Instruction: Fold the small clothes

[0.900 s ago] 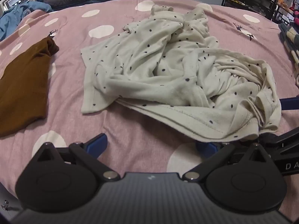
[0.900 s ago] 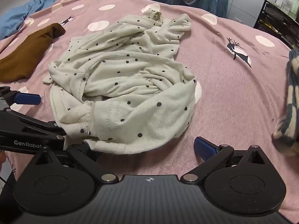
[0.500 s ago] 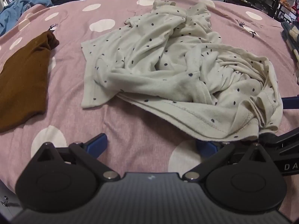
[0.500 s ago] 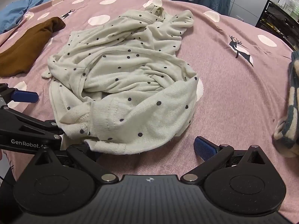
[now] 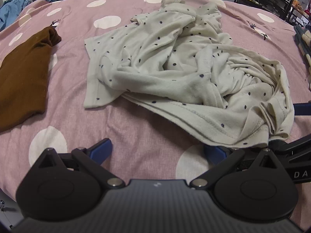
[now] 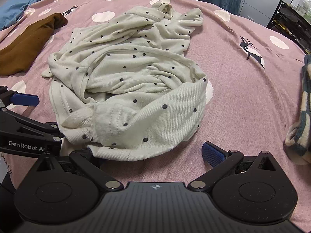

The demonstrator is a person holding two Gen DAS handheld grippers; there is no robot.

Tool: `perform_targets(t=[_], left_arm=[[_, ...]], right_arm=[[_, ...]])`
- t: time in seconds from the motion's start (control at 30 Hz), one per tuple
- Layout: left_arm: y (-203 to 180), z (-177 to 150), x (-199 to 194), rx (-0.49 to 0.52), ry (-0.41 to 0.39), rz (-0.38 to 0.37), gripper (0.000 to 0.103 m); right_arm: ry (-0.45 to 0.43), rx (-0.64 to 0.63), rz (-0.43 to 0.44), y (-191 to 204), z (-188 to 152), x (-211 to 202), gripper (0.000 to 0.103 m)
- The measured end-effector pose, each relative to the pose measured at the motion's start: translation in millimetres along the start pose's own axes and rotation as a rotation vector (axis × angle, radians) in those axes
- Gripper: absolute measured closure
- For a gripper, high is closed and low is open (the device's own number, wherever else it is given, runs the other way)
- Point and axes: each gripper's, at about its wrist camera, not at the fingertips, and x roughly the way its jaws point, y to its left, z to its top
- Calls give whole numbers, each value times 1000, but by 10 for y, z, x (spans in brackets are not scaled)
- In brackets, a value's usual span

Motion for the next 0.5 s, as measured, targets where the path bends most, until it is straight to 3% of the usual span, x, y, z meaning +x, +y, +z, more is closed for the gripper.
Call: perform_targets(t=[0.5], left_arm=[[32, -15, 25, 2, 5, -11, 0]], right_arm=[[6, -5, -1, 3, 7, 10, 0]])
